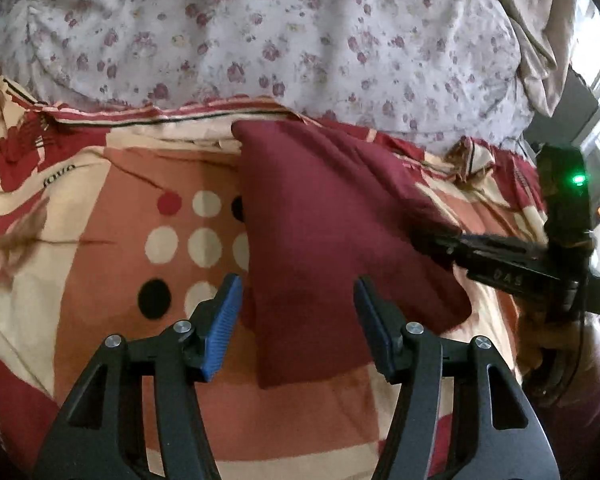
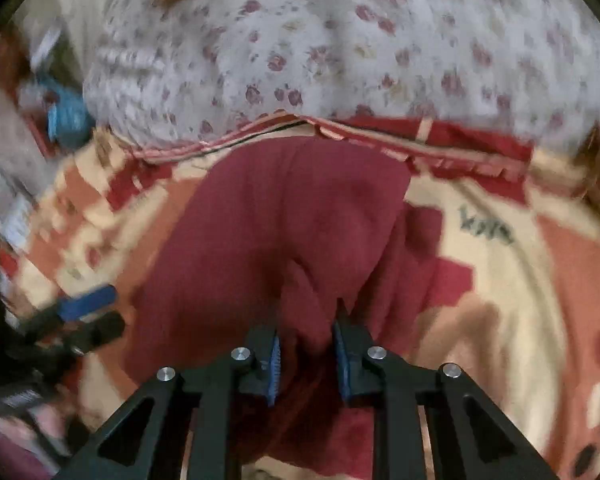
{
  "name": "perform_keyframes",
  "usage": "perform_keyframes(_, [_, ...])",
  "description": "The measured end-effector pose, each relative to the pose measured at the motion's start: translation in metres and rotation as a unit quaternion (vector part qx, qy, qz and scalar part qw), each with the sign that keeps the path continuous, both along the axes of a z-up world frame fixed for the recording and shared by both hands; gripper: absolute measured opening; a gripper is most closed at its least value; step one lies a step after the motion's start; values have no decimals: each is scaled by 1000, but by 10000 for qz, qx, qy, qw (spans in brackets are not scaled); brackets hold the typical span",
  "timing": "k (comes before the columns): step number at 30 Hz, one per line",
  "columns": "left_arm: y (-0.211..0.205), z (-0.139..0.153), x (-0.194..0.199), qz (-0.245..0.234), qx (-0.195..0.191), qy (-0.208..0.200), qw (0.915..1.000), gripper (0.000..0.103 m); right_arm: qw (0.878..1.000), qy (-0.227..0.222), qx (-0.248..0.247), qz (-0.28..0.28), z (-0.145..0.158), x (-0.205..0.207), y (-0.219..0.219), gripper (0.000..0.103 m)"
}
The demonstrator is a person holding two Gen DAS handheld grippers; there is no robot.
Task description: Fold small clothes
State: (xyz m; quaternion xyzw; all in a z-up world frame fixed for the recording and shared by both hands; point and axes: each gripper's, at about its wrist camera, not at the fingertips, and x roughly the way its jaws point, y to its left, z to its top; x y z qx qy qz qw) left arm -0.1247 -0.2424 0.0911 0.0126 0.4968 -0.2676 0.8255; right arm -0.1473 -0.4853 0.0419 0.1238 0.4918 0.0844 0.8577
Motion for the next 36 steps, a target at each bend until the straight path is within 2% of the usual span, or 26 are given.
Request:
perform_keyframes(3, [0,0,-6,-66,70,-159,9998,58,9997,-138,-185,-35,5,-17,-11,17])
perform_keyframes(7, [-12,-17,-5,-38,306,-77,9995,58,9993,136,-249,-244,-20,-18,-17,17])
perform_keyframes(10, [-16,-26,-5,-4,453,-95,9989,58,9994,37,-105,-331,-6,-22,-20,18])
perform_keyframes(13, [-17,-26,-5,17,491,-181,9986,58,9985,-135,-27,-532,15,-32,-23,30])
perform_keyframes(14, [-17,-27,-5,23,506,-198,9985,58,9983,-226,-77,-532,22,-35,-20,31])
perform_keyframes(19, [-18,-30,-1,70,492,-168,9986,58,9974,-537,-478,-71,42,-49,19,31])
perform_keyframes(22, [-19,-31,0,83,509,-163,9985,58,9976,-458,-486,167,32,-45,32,31])
perform_keyframes(27, [-21,-35,0,54,537,-114,9985,58,9971,7,-757,63,-9,-36,28,30])
perform_keyframes(31, [-21,-37,0,71,559,-119,9983,58,9929,-75,-1167,213,-7,-48,37,29])
perform_keyframes(34, [-21,-33,1,116,546,-186,9983,58,9956,-77,-925,146,6,-53,29,31])
perform_keyframes(36, [-22,-28,4,160,565,-283,9979,58,9966,-267,-780,43,22,-55,23,31])
